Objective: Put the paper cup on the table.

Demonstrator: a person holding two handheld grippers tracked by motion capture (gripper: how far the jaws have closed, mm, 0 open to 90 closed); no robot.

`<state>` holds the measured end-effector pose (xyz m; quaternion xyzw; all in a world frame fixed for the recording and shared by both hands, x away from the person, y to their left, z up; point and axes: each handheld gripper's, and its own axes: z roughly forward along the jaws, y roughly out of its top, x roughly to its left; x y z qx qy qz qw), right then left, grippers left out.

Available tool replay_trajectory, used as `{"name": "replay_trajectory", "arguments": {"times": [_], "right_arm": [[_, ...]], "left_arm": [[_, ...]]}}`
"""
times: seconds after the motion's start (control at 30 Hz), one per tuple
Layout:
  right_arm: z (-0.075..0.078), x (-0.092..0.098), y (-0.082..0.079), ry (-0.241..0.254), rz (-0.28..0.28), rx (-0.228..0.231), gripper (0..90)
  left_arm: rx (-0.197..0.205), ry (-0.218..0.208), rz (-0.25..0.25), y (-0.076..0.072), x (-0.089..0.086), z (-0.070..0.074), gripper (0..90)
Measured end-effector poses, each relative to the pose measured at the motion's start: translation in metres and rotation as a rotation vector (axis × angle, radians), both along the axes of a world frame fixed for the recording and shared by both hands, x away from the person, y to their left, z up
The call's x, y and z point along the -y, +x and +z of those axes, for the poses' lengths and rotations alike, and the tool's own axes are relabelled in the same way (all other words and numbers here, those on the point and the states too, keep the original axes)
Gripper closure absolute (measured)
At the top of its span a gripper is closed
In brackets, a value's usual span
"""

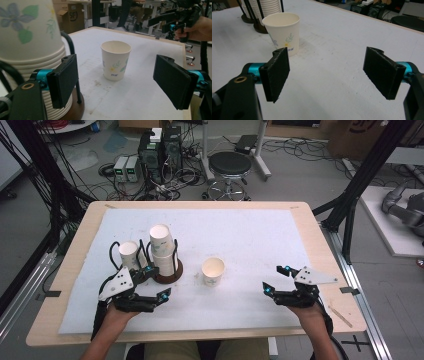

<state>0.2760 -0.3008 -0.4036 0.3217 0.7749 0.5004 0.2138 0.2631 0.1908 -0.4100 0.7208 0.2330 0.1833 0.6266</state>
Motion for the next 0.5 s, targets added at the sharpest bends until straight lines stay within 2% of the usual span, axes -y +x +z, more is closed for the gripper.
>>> {"name": "replay_trajectory", "arguments": {"times": [0.23,0.5], "right_arm": [[0.000,0.002,-0.004,0.002,-0.004,0.003,21.8],[0.000,0.000,-0.008,-0.007,-0.010,0.007,21.8]], "left_arm": [[-0.007,-0.023,0.029,-0.001,-0.007,-0.004,20.1],[-0.001,-0.027,0.053,-0.006,-0.013,-0.005,20.1]]}}
